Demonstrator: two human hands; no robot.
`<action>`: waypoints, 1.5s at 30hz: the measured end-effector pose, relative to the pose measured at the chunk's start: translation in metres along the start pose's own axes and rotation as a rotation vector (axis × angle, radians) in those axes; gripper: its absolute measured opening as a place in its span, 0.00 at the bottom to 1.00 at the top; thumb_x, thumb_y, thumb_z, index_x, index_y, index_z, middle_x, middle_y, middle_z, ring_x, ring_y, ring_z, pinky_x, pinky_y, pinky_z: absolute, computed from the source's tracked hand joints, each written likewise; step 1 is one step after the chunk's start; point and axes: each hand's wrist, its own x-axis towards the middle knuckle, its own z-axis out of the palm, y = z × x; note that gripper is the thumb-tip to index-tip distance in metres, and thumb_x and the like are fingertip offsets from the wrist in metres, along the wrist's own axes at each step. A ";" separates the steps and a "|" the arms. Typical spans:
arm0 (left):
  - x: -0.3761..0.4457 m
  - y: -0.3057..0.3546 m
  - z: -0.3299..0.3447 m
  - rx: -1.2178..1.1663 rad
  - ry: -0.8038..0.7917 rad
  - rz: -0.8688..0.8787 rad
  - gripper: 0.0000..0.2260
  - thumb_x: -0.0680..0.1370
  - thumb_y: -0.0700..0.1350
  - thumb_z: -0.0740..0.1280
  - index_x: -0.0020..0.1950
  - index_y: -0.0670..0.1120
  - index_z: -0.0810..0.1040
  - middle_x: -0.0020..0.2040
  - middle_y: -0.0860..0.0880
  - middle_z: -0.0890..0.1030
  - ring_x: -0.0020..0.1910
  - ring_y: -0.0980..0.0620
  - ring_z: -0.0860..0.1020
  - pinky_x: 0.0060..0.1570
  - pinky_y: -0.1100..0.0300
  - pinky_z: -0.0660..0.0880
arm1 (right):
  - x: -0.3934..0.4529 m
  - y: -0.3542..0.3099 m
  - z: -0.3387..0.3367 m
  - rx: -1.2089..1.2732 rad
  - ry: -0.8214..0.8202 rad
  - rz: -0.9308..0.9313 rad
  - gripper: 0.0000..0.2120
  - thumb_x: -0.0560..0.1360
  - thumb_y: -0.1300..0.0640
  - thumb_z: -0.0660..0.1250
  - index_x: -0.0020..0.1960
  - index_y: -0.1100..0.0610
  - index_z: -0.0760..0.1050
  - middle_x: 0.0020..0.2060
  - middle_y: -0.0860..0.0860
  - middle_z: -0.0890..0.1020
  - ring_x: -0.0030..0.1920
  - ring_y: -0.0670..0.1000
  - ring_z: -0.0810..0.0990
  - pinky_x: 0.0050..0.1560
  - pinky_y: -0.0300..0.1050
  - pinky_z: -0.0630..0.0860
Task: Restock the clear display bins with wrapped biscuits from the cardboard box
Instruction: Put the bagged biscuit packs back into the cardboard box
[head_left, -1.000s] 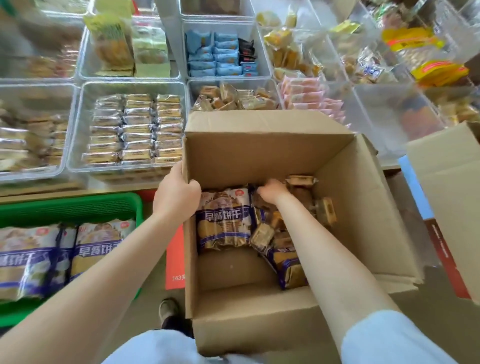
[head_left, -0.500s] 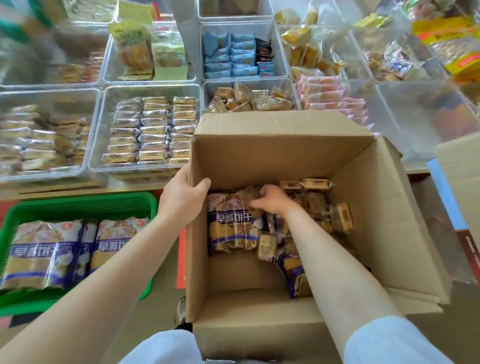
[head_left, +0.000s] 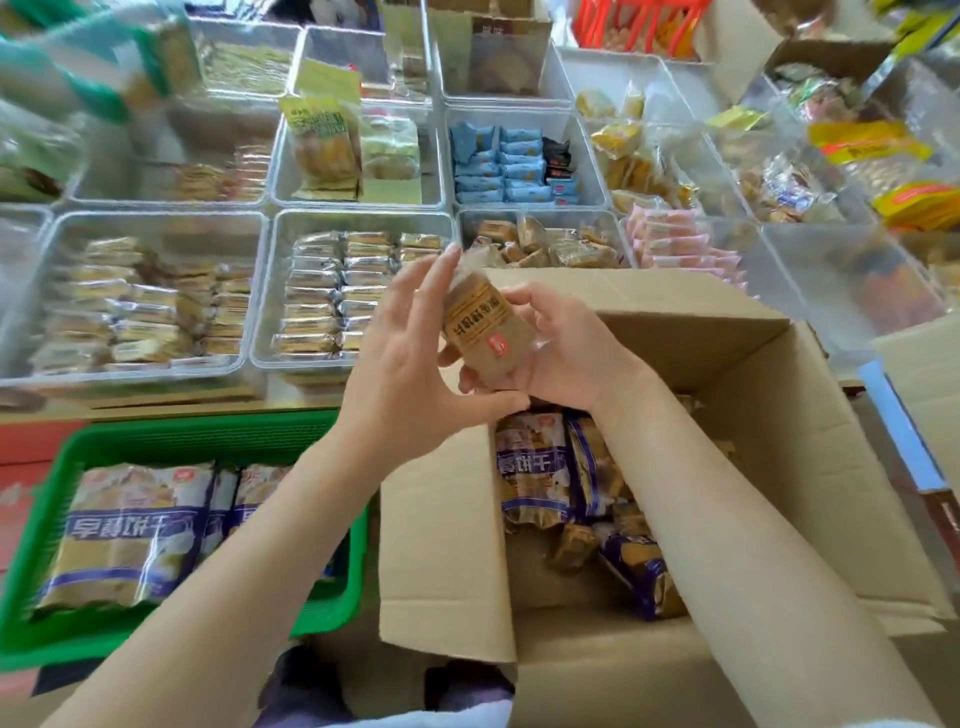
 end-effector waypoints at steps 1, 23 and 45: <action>-0.001 -0.011 -0.011 0.088 0.037 0.003 0.50 0.67 0.70 0.69 0.81 0.47 0.56 0.76 0.45 0.64 0.72 0.48 0.64 0.69 0.54 0.66 | 0.016 0.003 0.015 0.026 0.021 -0.021 0.21 0.83 0.54 0.51 0.61 0.66 0.77 0.52 0.63 0.82 0.50 0.61 0.81 0.52 0.57 0.78; -0.107 -0.426 -0.160 0.405 -0.357 -0.346 0.34 0.81 0.66 0.54 0.83 0.57 0.44 0.83 0.52 0.48 0.82 0.50 0.41 0.78 0.47 0.36 | 0.393 0.148 0.159 -1.823 0.532 0.265 0.18 0.82 0.56 0.63 0.71 0.49 0.71 0.57 0.53 0.79 0.57 0.58 0.76 0.61 0.52 0.73; -0.091 -0.400 -0.166 0.244 -0.310 -0.501 0.27 0.82 0.62 0.57 0.79 0.53 0.64 0.78 0.52 0.66 0.80 0.49 0.56 0.79 0.46 0.45 | 0.377 0.163 0.154 -1.463 0.603 0.050 0.11 0.82 0.56 0.61 0.61 0.56 0.79 0.55 0.51 0.76 0.58 0.51 0.75 0.57 0.45 0.72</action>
